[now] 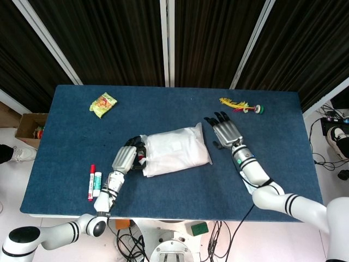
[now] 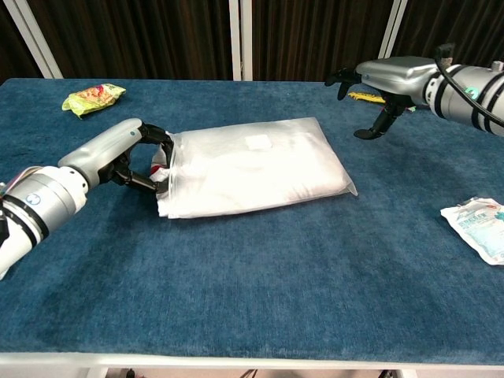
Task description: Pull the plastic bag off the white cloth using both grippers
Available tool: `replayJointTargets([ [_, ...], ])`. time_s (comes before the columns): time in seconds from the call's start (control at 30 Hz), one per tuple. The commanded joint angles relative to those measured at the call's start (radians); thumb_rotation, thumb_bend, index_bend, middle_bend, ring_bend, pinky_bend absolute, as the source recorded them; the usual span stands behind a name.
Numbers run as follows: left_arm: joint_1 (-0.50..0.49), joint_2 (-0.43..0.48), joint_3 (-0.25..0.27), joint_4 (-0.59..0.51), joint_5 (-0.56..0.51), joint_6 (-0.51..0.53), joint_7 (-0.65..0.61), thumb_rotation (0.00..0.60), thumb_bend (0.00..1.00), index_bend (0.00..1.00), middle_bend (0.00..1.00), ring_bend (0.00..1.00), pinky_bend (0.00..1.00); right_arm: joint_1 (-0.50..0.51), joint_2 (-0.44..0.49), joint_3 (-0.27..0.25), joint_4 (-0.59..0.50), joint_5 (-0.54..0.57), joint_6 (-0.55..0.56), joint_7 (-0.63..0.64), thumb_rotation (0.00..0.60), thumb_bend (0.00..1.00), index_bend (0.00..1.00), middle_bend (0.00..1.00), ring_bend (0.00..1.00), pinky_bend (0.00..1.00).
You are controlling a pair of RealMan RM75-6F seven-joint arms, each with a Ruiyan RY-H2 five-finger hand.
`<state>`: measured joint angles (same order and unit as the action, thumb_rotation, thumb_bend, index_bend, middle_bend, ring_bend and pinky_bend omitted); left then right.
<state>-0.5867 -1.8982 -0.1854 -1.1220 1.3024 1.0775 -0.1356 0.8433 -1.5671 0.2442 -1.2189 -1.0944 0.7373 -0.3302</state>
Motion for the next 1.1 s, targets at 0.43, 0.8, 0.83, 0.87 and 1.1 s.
replayJointTargets([
  [0.43,-0.004,0.003,-0.009,0.017,-0.01,-0.018,-0.004,0.6,0.53,0.76,0.32,0.09,0.12,0.215,-0.253,-0.026,0.43,-0.005,-0.192,-0.046,0.6,0.3,0.24,0.19,0.0,0.01],
  [0.8,-0.005,0.0,-0.007,0.03,-0.003,-0.021,-0.018,0.6,0.53,0.76,0.31,0.09,0.12,0.203,-0.276,-0.045,0.511,-0.11,-0.15,0.122,0.6,0.37,0.4,0.26,0.04,0.05],
  [0.83,-0.005,0.0,-0.007,0.03,-0.002,-0.02,-0.018,0.6,0.53,0.76,0.31,0.09,0.12,0.204,-0.274,-0.047,0.513,-0.116,-0.149,0.128,0.6,0.37,0.41,0.27,0.04,0.05],
  [0.87,-0.005,-0.001,-0.007,0.031,-0.002,-0.02,-0.018,0.6,0.53,0.76,0.31,0.09,0.12,0.204,-0.274,-0.05,0.516,-0.122,-0.147,0.131,0.6,0.38,0.43,0.27,0.05,0.05],
  [1.1,-0.005,-0.005,-0.006,0.042,-0.006,-0.028,-0.018,0.6,0.53,0.76,0.31,0.09,0.12,0.199,-0.286,-0.058,0.547,-0.14,-0.144,0.152,0.6,0.43,0.59,0.32,0.06,0.07],
])
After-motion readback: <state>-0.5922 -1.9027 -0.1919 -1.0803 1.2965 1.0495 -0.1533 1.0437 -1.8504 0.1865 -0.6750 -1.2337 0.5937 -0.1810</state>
